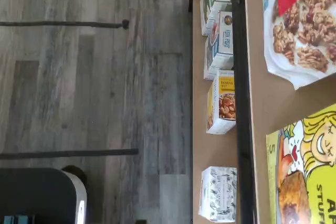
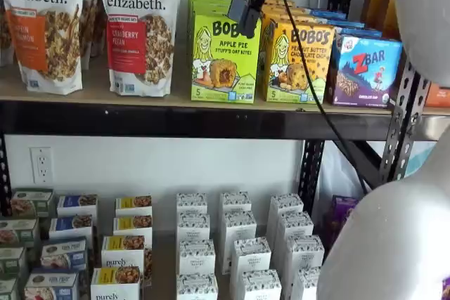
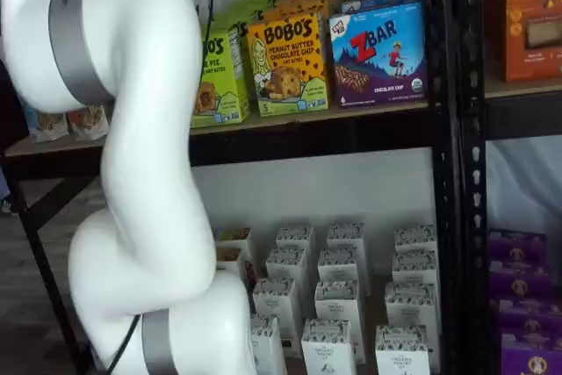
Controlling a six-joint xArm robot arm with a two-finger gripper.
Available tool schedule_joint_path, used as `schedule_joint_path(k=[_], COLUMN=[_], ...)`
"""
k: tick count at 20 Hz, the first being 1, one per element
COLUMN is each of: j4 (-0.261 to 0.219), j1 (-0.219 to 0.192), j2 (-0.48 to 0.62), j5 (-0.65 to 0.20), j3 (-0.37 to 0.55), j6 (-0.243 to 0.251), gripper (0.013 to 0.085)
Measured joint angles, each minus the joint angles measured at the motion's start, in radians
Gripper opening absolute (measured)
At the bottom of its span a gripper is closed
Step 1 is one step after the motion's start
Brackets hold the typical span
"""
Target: Pick the green box on the top shelf, the fourth from the left
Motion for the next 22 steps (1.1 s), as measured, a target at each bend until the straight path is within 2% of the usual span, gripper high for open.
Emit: schedule_joint_path(k=[1, 3, 13, 18, 22], j4=[-0.009, -0.024, -0.029, -0.022, -0.024], j1=[0.004, 0.009, 0.004, -0.002, -0.005], j2=[-0.001, 0.037, 0.189, 0.215, 0.213], j5=[-0.024, -0.053, -0.002, 0.016, -0.007], j3=[0.002, -0.049, -0.256, -0.283, -0.261], j6=[0.002, 0.007, 0.015, 0.010, 0.003], gripper=[0.0850, 0.0850, 0.0850, 0.0850, 0.0850])
